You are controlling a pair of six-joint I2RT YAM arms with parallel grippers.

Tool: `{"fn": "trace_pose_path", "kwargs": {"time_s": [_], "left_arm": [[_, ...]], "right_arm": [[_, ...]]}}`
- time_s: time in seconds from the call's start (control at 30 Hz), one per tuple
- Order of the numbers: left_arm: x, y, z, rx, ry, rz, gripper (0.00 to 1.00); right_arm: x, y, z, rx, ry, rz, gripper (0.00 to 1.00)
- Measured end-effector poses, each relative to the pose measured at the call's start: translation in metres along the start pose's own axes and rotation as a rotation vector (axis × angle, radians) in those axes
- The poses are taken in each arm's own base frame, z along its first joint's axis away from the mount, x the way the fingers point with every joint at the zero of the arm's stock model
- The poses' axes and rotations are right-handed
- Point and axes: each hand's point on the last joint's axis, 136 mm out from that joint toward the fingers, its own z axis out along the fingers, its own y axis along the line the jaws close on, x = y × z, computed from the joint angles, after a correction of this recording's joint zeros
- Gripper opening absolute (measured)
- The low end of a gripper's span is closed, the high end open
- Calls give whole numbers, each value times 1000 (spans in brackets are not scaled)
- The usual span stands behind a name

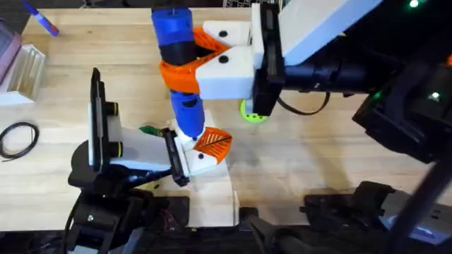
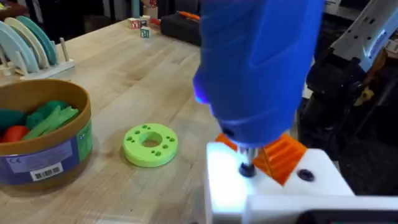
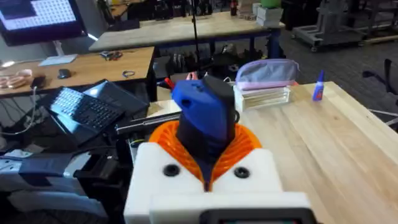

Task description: Pick up the gripper from the table and insert it into the empty holder that is missing its gripper. Then pick up a screw, insert it into the mounting hole, and use the screwdriver to tighten it. Finally, clean up the table by picking up the vegetable and placing it into the bucket.

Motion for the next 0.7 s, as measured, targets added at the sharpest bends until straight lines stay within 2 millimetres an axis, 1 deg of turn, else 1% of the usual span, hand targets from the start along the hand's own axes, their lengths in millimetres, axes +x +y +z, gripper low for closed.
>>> {"fn": "trace_pose_path", "kwargs": {"time_s": [0.43,0.7], "left_arm": [[0,0,0,0,0,0,10],[0,0,0,-2,-1,2,10]], "right_arm": [[-1,0,0,-1,-2,-3,23],[-5,2,0,-11,-20,-20,22]]}}
